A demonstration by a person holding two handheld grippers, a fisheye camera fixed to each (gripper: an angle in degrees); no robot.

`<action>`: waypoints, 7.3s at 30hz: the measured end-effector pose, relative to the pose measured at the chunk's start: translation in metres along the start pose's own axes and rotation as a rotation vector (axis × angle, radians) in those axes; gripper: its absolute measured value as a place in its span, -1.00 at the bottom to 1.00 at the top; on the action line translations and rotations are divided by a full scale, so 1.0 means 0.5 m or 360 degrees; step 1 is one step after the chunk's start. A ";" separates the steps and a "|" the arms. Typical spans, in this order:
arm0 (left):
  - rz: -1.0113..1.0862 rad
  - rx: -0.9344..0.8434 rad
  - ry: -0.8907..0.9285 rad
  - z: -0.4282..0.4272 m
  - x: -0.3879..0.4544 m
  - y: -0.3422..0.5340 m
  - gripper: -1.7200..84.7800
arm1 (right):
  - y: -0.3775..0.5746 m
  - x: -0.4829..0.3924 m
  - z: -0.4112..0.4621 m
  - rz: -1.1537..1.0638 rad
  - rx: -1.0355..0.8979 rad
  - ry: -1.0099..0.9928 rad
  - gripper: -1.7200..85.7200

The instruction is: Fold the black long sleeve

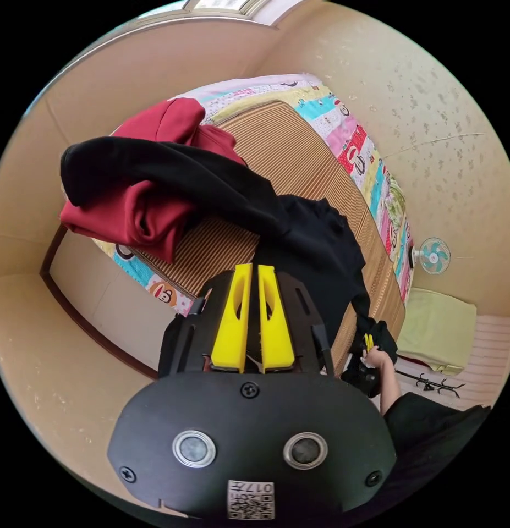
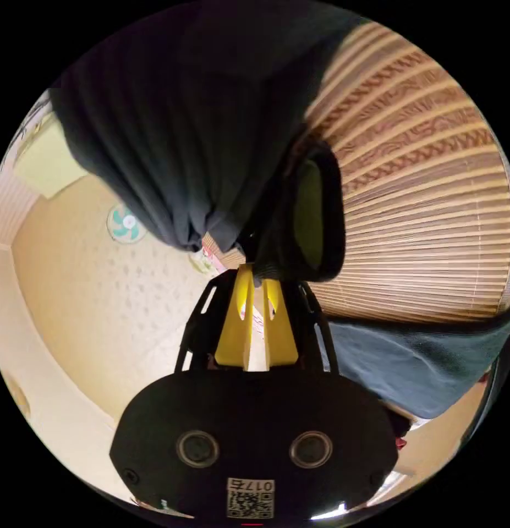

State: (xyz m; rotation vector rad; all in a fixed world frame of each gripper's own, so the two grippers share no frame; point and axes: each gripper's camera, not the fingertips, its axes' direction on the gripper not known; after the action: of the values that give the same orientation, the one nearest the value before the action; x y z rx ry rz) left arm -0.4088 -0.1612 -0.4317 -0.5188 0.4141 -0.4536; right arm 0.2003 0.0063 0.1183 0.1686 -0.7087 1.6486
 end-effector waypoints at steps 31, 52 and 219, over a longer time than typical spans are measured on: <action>-0.0885 0.0994 0.0802 -0.152 -0.378 -0.134 -0.89 | 0.567 0.186 0.466 -0.1743 -0.1938 0.1613 -0.89; 0.0492 -0.0204 -0.0091 0.367 0.089 0.056 -0.72 | 0.500 0.152 0.299 -0.2002 -0.1271 0.1740 -0.86; 0.0872 -0.0571 0.1476 -0.259 0.057 -0.243 -0.81 | 1.681 0.242 0.174 -0.4375 -0.0595 0.1476 -0.73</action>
State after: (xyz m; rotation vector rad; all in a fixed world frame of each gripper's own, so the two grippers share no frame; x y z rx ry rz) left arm -0.4849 -0.3183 -0.4744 -0.4898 1.5071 -0.0531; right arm -0.6367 0.0290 -0.0480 -0.0190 0.2949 -1.0948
